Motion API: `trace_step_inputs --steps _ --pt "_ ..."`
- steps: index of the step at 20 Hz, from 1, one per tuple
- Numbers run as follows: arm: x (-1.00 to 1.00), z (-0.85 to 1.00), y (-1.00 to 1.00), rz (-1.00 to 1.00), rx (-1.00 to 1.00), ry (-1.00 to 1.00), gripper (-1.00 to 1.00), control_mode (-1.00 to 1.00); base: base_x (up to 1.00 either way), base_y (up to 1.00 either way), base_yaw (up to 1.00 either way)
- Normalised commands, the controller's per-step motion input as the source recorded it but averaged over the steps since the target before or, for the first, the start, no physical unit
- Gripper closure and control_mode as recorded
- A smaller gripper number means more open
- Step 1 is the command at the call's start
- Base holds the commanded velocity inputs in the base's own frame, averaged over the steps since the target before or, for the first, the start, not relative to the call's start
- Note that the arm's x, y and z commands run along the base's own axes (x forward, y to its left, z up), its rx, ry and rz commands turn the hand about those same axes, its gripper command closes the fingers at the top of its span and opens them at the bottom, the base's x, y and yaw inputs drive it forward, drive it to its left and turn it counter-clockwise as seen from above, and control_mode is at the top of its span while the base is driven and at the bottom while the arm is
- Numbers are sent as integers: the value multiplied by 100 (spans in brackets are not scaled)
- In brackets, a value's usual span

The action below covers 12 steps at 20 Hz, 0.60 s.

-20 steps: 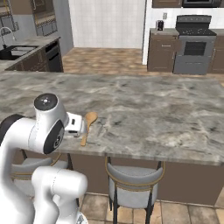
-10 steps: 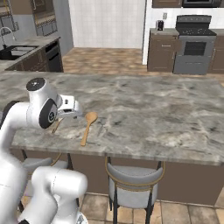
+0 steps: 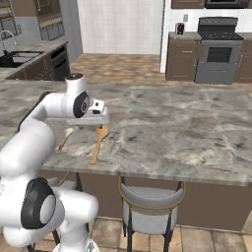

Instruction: Pick up the metallic utensils from the counter and place them in the open drawer. Make sure not to pick up any wooden utensils.

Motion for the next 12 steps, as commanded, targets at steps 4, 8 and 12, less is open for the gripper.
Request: trace_step_inputs --steps 4,8,12 --pt "93 -46 -42 -5 14 33 -100 -100 0 0 0" --pt "65 -74 -26 -1 4 31 -100 -100 0 0 0" --pt "56 -67 0 0 -1 20 -100 -100 0 0 0"
